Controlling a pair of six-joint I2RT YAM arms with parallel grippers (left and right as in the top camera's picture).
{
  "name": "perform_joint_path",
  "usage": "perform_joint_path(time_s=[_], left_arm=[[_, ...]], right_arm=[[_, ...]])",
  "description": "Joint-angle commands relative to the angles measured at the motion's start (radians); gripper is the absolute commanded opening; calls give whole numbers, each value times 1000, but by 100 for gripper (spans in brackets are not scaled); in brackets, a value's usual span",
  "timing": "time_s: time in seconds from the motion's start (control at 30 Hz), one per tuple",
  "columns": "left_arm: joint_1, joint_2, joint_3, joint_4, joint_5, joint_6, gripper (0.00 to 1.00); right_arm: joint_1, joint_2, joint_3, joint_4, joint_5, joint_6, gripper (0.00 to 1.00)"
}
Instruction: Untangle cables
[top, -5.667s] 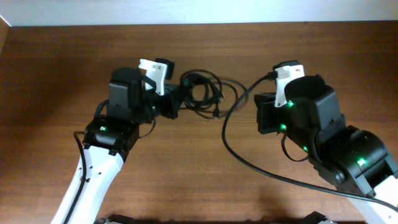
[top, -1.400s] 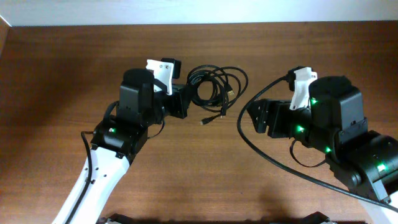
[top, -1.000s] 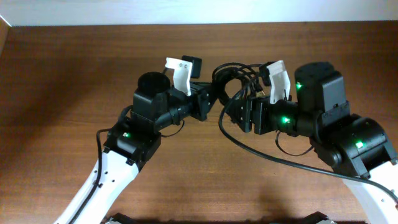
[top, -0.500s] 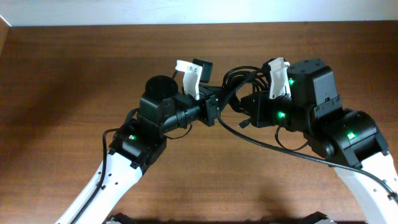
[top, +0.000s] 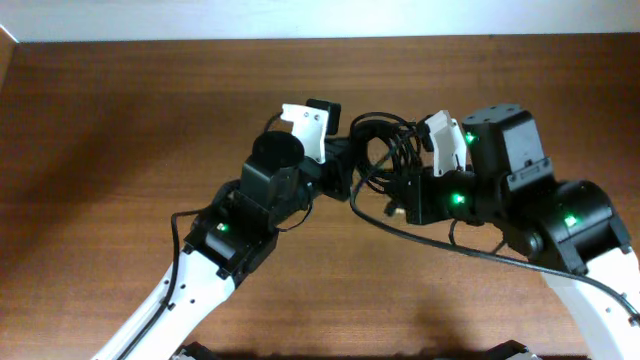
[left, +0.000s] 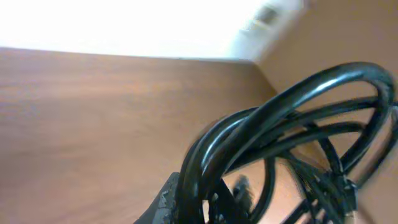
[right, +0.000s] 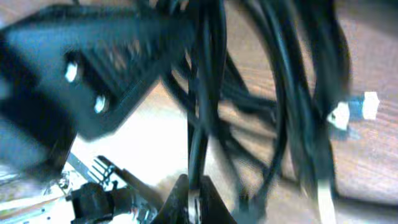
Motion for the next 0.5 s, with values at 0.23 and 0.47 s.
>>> perform_joint_path(time_s=[0.23,0.47], left_arm=[[69,-4,5,10,-276,1,0],[69,-4,5,47,-9,-313,0]], right_arm=[[6,-87,14,-41,-61,-25,5],[6,-68,14,41,13,30,61]])
